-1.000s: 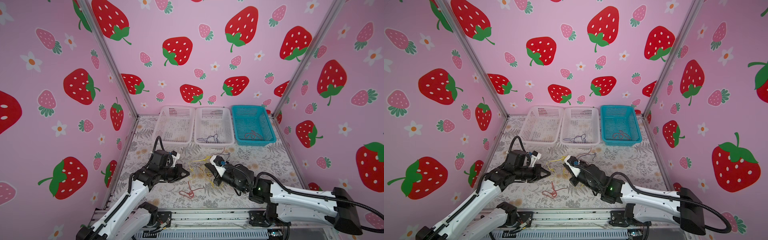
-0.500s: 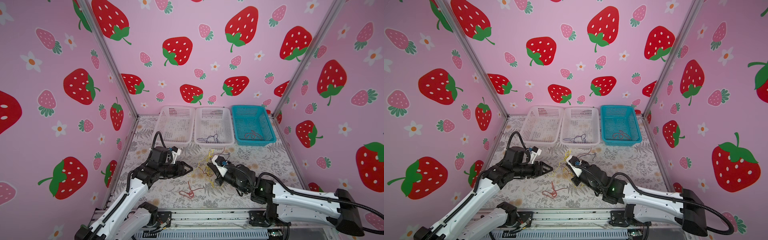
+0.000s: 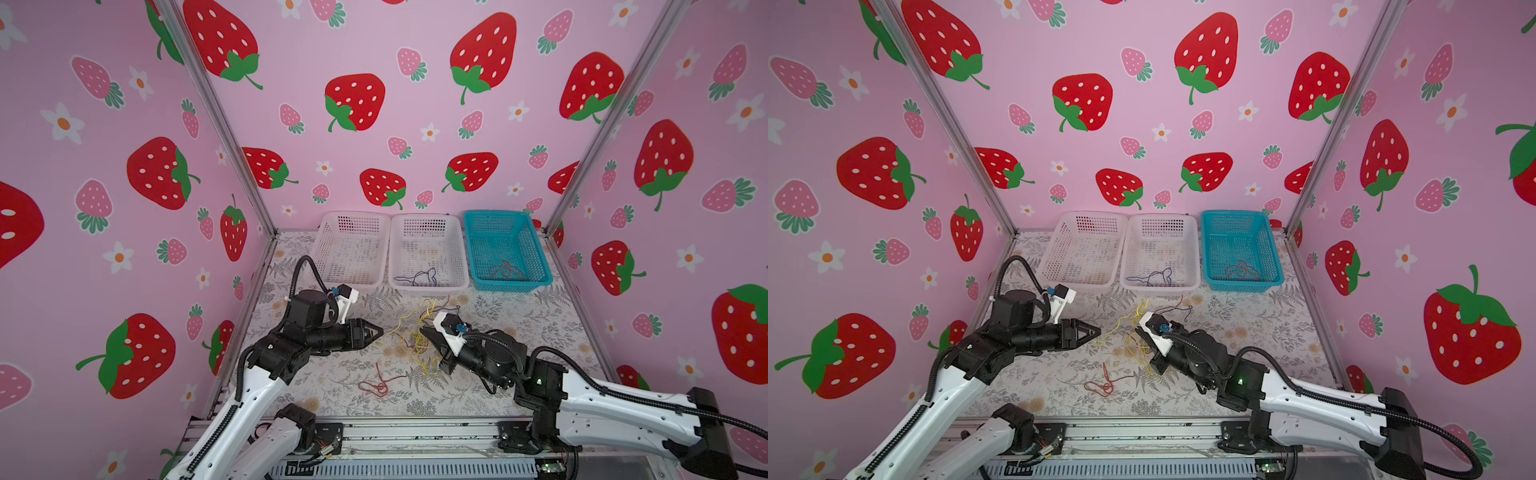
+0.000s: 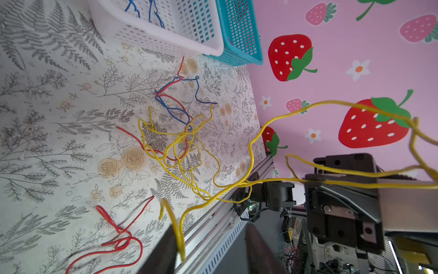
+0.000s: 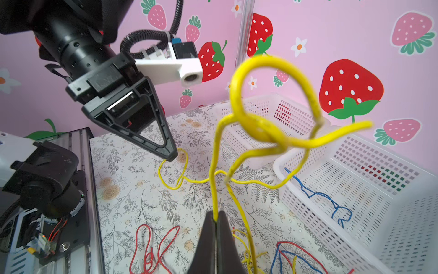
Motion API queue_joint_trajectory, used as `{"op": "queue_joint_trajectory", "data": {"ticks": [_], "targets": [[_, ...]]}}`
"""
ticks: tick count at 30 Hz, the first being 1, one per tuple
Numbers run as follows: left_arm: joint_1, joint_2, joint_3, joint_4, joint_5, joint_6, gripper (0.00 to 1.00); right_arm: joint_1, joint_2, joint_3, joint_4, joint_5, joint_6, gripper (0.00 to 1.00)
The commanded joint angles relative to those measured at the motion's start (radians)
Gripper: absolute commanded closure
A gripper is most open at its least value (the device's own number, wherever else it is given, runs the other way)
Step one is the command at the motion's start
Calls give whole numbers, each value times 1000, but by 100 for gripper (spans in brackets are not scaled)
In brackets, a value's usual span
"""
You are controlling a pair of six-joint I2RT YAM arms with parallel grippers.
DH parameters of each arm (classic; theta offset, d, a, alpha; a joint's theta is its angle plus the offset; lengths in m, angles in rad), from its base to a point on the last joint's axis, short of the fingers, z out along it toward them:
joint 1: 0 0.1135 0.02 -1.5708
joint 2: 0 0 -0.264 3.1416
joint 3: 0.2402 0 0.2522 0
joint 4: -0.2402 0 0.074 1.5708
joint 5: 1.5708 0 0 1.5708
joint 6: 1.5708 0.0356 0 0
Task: Untangle the cables
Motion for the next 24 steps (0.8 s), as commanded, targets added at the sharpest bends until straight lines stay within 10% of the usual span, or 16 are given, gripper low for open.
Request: {"op": "queue_joint_trajectory", "data": {"ticks": [1,3,24], "targets": [[-4,-39,-13,127,58,-76,86,7,0,20,-19,-46,19,100],[-4,-47,-18,171,84,-110,100,6,0,4,-10,-46,32,100],[170,-99,-26,-86,223,-69,100,-104,-34,-13,-112,160,159,100]]}}
